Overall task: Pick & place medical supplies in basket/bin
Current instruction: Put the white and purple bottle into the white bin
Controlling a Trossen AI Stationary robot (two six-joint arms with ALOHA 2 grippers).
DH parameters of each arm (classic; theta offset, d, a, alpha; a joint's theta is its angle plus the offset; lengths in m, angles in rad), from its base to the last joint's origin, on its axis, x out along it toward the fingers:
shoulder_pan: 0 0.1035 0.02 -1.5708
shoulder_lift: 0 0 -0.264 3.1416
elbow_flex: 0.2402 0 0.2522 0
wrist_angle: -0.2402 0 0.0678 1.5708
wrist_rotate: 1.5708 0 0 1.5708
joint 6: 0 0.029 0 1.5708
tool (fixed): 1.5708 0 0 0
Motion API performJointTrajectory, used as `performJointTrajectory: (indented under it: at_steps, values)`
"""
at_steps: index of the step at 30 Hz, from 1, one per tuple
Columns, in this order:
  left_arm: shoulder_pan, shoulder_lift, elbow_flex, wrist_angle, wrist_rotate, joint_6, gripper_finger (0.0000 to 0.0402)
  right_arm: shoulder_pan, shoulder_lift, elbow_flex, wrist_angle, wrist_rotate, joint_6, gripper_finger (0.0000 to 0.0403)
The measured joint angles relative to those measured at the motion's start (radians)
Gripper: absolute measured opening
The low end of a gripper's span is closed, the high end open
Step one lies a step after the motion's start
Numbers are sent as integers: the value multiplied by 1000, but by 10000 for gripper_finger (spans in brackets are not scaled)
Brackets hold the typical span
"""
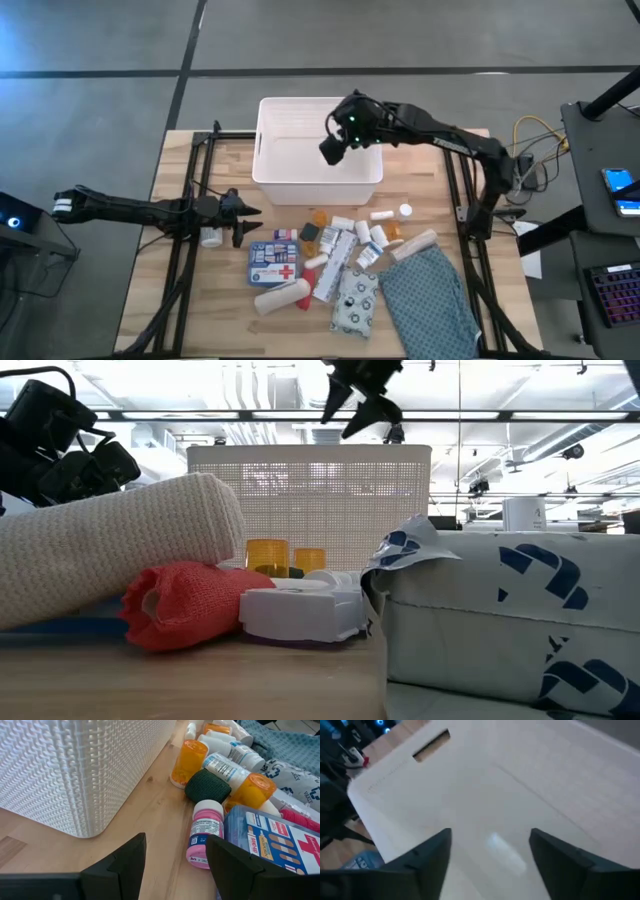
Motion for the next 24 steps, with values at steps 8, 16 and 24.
performJointTrajectory:
  at_steps: [8, 16, 24]
  values:
    - [0, 0, 0, 0, 0, 0, 187, 31, 43, 209, -136, 182, -68, 331]
    - [-2, -5, 0, 11, 109, -510, 187, 81, 3, 240, -241, 235, -48, 338]
    - [-4, 8, 3, 24, 101, -944, 187, 104, -2, 240, -352, 260, 9, 333]
